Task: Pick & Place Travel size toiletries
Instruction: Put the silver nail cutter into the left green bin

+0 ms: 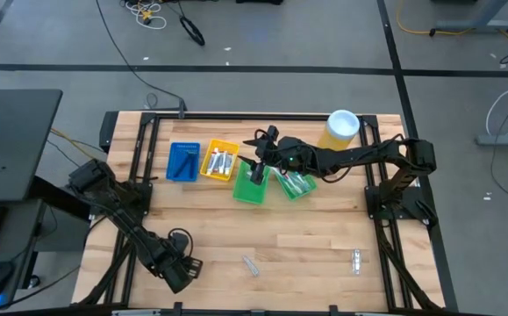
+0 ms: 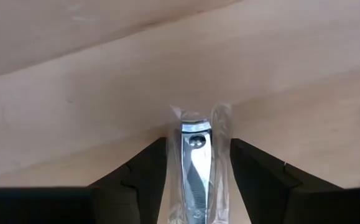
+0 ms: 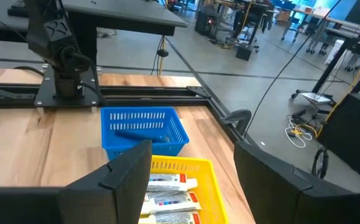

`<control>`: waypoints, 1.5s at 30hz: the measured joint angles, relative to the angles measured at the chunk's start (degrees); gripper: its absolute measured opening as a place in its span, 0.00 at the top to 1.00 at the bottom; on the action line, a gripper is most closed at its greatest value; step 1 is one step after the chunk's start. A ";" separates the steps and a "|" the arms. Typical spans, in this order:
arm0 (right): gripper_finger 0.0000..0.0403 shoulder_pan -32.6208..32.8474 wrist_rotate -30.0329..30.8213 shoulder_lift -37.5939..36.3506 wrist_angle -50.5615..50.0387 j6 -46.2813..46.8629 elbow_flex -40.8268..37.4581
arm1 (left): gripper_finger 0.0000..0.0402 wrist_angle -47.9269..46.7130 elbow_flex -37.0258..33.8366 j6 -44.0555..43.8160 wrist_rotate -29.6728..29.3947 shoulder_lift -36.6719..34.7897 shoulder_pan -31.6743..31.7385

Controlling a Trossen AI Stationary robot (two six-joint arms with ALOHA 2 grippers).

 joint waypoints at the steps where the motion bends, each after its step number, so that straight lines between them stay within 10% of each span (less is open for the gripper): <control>1: 0.41 0.00 0.00 0.00 0.00 0.00 0.00 | 0.54 0.06 -0.01 0.50 -0.43 -0.03 0.16; 10: 0.41 -0.20 0.00 0.00 0.24 0.00 0.00 | 0.56 -0.29 -0.09 3.21 4.67 0.12 1.93; 18: 0.41 -0.20 0.02 0.00 0.22 -0.02 0.00 | 0.83 -1.89 -0.16 5.27 4.98 0.15 2.56; 29: 0.41 -0.20 0.02 0.00 0.25 -0.02 0.00 | 0.84 -2.78 -0.22 6.20 1.29 -1.05 3.42; 35: 0.41 -0.15 0.02 0.00 0.31 -0.02 0.00 | 0.84 -12.69 1.96 13.32 -13.39 -5.97 7.65; 45: 0.41 1.08 0.36 -0.63 -6.09 -0.04 0.00 | 0.84 -16.66 6.43 49.21 -27.49 -11.94 24.16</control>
